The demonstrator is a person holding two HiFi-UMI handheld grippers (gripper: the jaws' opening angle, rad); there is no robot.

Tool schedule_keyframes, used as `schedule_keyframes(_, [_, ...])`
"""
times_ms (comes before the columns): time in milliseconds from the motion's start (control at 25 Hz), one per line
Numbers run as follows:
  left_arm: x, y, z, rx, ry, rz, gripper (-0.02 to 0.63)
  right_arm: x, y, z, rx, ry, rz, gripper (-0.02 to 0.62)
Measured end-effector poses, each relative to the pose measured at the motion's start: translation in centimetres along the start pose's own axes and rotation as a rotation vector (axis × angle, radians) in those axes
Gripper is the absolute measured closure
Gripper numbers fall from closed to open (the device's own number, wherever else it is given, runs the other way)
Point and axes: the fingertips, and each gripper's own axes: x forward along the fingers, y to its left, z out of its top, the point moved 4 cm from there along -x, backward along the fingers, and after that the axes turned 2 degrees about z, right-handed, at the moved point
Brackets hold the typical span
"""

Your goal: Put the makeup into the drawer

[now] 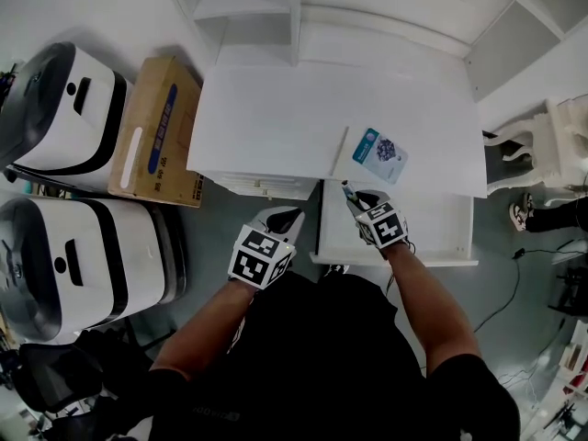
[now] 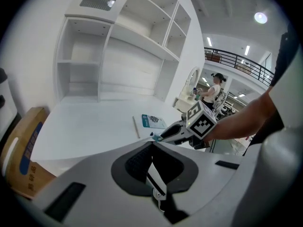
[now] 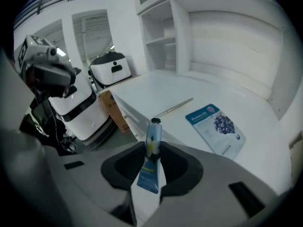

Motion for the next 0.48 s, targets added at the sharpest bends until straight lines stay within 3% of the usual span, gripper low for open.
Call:
schedule_keyframes(120, [0.5,-0.5,0.2,-0.007,0.001,0.013,0.6,1.1,-0.9,-2.9,-0.028,0.071,-0.013,0.479])
schedule_keyframes(280, [0.8,-1.1,0.4,-0.007,0.006,0.024,0.6,3.0,-2.6,-5.9,0.015,0.133,-0.024,0.479])
schedule_keyframes(480, [0.7,-1.3,0.4,-0.013,0.015,0.041,0.6,5.1,-4.3,-7.6,0.015,0.175,-0.041,0.479])
